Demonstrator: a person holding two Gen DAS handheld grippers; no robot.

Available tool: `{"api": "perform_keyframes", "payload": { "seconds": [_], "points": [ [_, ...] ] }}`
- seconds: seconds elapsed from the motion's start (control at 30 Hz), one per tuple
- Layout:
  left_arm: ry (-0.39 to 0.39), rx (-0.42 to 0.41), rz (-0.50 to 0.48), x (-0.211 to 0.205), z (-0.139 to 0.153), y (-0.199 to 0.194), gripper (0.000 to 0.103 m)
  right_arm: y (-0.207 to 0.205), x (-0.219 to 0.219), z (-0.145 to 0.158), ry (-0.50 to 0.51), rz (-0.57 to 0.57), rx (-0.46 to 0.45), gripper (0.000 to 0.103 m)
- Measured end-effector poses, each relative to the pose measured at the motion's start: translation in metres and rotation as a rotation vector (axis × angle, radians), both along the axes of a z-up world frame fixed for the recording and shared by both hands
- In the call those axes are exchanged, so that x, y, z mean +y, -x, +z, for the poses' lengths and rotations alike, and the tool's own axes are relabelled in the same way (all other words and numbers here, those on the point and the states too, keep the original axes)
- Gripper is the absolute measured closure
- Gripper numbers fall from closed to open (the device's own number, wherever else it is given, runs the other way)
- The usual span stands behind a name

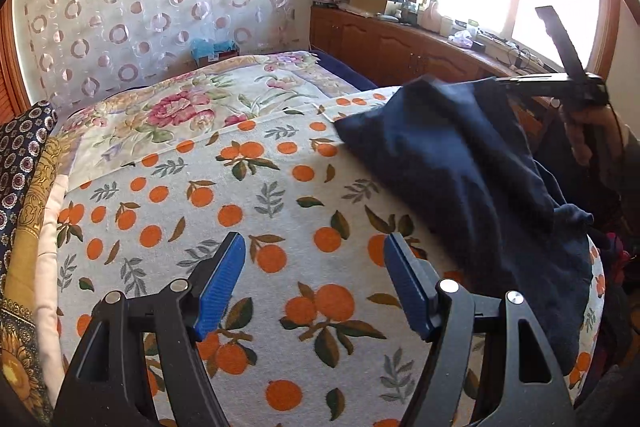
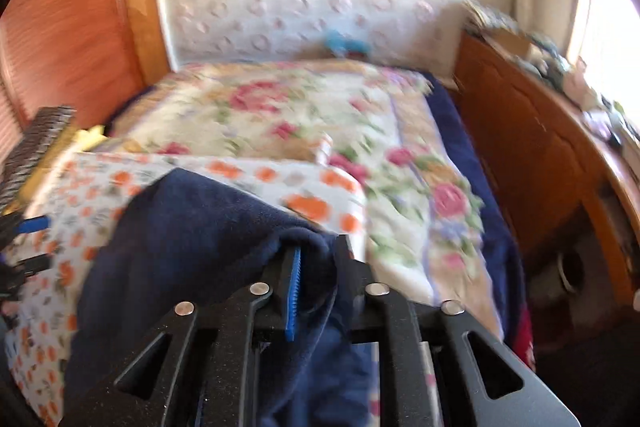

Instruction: Fold small clothes

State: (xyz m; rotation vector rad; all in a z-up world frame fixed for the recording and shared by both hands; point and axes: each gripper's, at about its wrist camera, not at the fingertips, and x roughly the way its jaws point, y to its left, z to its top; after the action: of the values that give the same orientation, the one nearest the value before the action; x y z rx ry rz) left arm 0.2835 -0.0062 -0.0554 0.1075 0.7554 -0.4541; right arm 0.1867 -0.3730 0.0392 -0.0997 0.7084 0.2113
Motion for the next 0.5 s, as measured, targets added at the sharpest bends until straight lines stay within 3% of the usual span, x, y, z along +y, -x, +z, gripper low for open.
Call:
{"api": "perform_keyframes", "payload": {
  "seconds": [0.1, 0.3, 0.5],
  "points": [
    [-0.004, 0.017, -0.024, -0.011, 0.000, 0.001, 0.031, -0.004, -0.008, -0.013, 0.017, -0.075, 0.027, 0.064],
    [-0.032, 0.031, -0.077, -0.044, 0.000, 0.002, 0.031, 0.024, -0.006, -0.015, -0.115, -0.029, -0.007, 0.064],
    [-0.026, 0.079, -0.125, -0.072, -0.011, -0.005, 0.031, 0.039, -0.001, -0.025, -0.115, 0.055, 0.018, 0.064]
  ]
}}
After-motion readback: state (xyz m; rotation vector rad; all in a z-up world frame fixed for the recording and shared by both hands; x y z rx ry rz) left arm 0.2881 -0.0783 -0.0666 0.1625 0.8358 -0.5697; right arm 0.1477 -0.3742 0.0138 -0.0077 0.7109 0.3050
